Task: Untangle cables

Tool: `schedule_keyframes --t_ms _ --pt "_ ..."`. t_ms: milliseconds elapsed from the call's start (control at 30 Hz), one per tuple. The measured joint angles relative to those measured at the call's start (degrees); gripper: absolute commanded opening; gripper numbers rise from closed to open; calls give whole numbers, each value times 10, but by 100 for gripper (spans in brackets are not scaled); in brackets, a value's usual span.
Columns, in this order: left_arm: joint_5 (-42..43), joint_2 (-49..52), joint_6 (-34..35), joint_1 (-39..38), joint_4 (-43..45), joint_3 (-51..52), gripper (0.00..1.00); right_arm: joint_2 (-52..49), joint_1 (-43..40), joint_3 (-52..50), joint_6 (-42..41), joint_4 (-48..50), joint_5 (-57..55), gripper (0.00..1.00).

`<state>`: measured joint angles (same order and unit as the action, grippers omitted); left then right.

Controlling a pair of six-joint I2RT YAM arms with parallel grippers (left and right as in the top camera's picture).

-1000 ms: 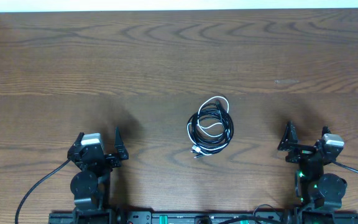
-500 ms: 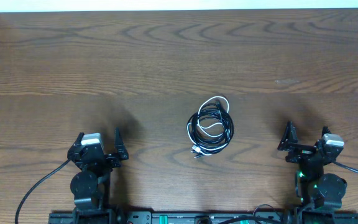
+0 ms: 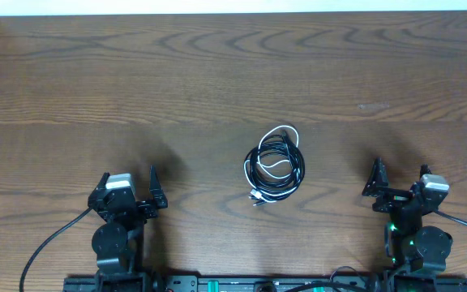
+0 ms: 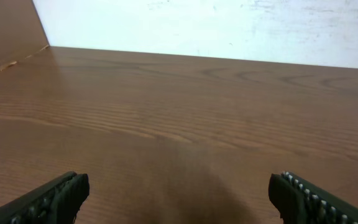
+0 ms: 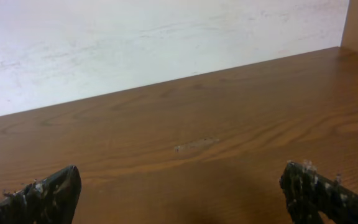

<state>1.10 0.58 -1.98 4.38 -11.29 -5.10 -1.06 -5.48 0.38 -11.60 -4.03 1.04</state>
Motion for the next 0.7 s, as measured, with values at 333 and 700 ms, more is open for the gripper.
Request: schedule_keyframes --t_ms 333,700 --pt "66 7 27 0 53 10 98 0 0 0 0 0 0 99" --pt "164 302 84 -3 -13 -209 98 0 0 1 -100 84 56 99"
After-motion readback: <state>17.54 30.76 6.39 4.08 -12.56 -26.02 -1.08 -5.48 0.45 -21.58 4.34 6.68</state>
